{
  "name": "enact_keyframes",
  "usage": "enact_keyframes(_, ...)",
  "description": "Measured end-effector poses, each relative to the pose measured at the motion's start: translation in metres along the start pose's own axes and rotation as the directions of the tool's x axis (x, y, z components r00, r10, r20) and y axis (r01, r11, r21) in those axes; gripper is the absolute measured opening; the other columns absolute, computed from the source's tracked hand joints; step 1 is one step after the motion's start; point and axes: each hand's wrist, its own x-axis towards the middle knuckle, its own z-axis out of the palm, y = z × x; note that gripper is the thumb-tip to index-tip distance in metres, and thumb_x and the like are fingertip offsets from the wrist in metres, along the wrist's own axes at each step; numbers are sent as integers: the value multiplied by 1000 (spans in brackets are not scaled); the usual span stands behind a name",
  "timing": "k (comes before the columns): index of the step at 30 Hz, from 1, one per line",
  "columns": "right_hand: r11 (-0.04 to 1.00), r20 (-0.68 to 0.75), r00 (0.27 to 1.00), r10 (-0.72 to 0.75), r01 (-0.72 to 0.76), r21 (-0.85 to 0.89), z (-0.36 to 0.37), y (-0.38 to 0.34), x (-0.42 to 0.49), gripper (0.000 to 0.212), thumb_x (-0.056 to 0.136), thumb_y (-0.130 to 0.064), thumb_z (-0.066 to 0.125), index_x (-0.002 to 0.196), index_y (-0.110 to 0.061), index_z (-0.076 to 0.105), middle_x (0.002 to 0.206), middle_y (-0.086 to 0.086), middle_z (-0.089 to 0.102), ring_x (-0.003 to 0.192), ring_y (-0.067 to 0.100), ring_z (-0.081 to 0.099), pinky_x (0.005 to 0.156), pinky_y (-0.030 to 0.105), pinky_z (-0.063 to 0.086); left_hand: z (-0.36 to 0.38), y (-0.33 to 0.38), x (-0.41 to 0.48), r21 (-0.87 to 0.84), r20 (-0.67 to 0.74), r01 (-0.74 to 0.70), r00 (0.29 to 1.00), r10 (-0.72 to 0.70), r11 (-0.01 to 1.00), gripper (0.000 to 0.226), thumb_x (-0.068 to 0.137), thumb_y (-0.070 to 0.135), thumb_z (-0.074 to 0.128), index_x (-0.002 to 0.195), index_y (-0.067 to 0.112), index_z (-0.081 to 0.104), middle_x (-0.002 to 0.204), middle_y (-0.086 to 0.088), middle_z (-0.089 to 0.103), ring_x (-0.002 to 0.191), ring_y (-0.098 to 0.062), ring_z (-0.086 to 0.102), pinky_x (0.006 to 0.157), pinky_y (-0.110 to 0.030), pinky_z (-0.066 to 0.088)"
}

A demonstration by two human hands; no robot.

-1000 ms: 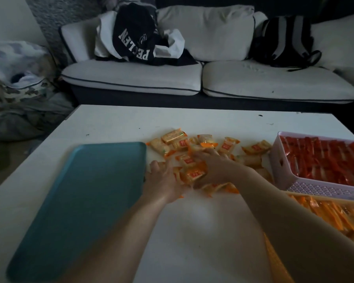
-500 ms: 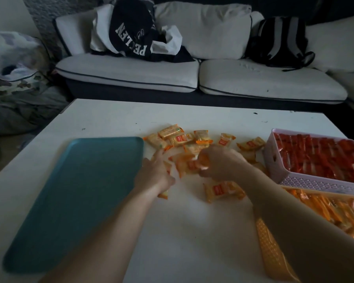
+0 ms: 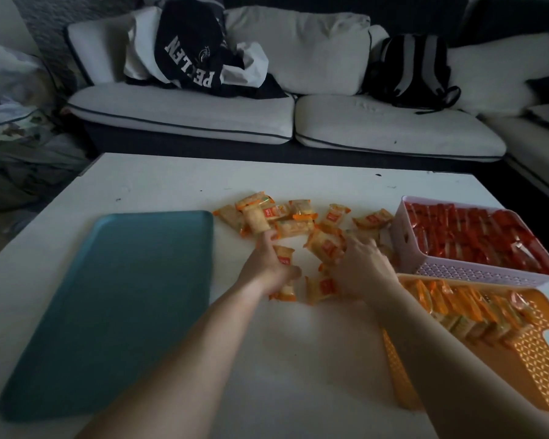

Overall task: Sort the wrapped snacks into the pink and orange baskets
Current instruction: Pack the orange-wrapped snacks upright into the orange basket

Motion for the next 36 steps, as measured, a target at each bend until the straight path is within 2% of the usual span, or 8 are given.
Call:
enact_keyframes(3, 998, 123, 991, 46, -50, 35, 10, 1, -3, 56, 90, -53, 55, 128, -12, 58, 122, 14, 64, 108, 34, 62, 84, 38, 51, 20, 9, -9, -143, 46, 139, 990, -134, 980, 90, 74, 40, 74, 146, 32, 21, 135, -10, 56, 112, -32, 64, 86, -45, 61)
enact_keyframes(7, 999, 240, 970, -25, 20, 25, 6, -3, -16, 54, 104, -46, 42, 150, -19, 41, 146, 20, 50, 129, 38, 51, 105, 42, 45, 40, 11, -16, -346, 85, 296, 955, -284, 890, 90, 57, 51, 75, 129, 41, 21, 134, -9, 53, 112, -35, 63, 70, -50, 64)
enact_keyframes(14, 881, 343, 939, -21, -145, 451, 18, -11, -32, 46, 93, -27, 64, 137, -16, 55, 124, 7, 64, 119, 28, 60, 101, 36, 46, 32, 4, -43, -611, 109, 349, 926, -360, 711, 80, 79, 26, 78, 139, 31, 26, 115, -18, 61, 95, -37, 67, 53, -44, 61)
enact_keyframes(18, 724, 433, 901, 4, -301, 620, 21, -16, -50, 42, 93, -37, 65, 121, -6, 68, 98, 8, 68, 84, 27, 67, 76, 39, 57, 28, 3, -61, -680, 23, 309, 915, -402, 665, 69, 72, 24, 76, 133, 19, 45, 109, -23, 66, 89, -40, 70, 61, -62, 60)
enact_keyframes(21, 683, 475, 879, 41, -371, 629, 15, -14, -66, 27, 93, -35, 65, 101, -10, 72, 89, 12, 73, 72, 26, 69, 62, 32, 57, 25, 6, -72, -667, 43, 295, 932, -361, 684, 51, 68, 27, 76, 116, 9, 68, 98, -23, 74, 83, -39, 73, 59, -53, 61)
enact_keyframes(25, 672, 303, 952, -33, -203, 712, 5, -11, -80, 27, 92, -31, 65, 101, -7, 73, 82, 10, 73, 68, 22, 70, 61, 29, 58, 27, 25, -91, -605, 17, 216, 966, -259, 767, 37, 70, 32, 73, 100, 13, 76, 94, -17, 77, 82, -32, 73, 57, -33, 57)
enact_keyframes(29, 736, 11, 993, -117, 79, 672, -38, 7, -103, 36, 79, -42, 58, 104, -20, 73, 95, 3, 75, 92, 25, 71, 83, 41, 58, 41, 62, -115, -638, -124, -9, 988, -91, 770, 44, 64, 33, 70, 106, 20, 74, 95, -13, 78, 88, -34, 75, 71, -54, 62)
enact_keyframes(36, 717, -211, 976, -54, 184, 672, -103, 111, -131, 29, 84, -36, 61, 111, -29, 68, 93, -2, 74, 83, 18, 73, 75, 42, 63, 132, 131, -150, -611, -183, -246, 969, 168, 752, 64, 65, 35, 69, 126, 25, 53, 112, -4, 70, 99, -21, 68, 86, -39, 57)
